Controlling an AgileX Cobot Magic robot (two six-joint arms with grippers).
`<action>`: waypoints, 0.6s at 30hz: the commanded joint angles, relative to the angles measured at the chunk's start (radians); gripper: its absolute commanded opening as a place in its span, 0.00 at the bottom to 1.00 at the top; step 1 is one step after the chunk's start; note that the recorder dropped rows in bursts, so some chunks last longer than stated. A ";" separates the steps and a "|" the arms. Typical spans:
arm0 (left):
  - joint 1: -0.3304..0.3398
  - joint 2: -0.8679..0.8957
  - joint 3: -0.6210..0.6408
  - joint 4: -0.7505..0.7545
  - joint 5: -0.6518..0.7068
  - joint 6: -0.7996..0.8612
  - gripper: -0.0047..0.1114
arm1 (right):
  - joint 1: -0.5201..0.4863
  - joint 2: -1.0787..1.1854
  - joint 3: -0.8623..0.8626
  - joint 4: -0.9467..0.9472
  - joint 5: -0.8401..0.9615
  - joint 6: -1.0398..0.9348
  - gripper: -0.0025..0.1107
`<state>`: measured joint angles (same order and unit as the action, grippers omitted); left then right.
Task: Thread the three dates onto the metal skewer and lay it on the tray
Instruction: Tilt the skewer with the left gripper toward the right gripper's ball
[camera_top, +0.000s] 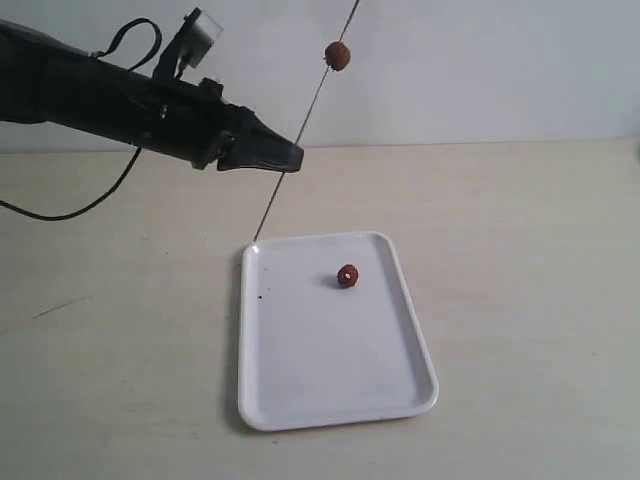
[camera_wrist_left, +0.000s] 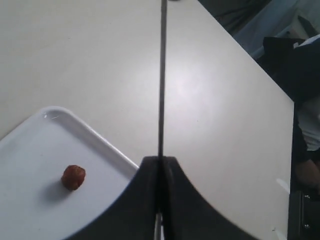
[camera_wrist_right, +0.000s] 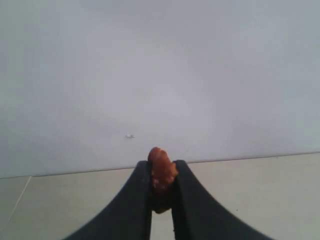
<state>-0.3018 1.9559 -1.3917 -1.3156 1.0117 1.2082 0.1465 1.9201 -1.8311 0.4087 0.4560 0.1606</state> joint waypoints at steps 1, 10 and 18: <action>-0.047 -0.001 0.004 -0.026 -0.029 0.019 0.04 | -0.003 0.000 -0.001 0.008 0.003 -0.010 0.09; -0.057 -0.001 0.004 -0.025 -0.080 0.019 0.04 | -0.003 0.000 -0.001 0.008 0.001 -0.014 0.09; -0.057 -0.001 0.004 -0.025 -0.100 0.015 0.04 | -0.003 0.000 -0.001 0.008 0.005 -0.019 0.09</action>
<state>-0.3553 1.9559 -1.3917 -1.3261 0.9151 1.2219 0.1465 1.9201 -1.8311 0.4148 0.4577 0.1588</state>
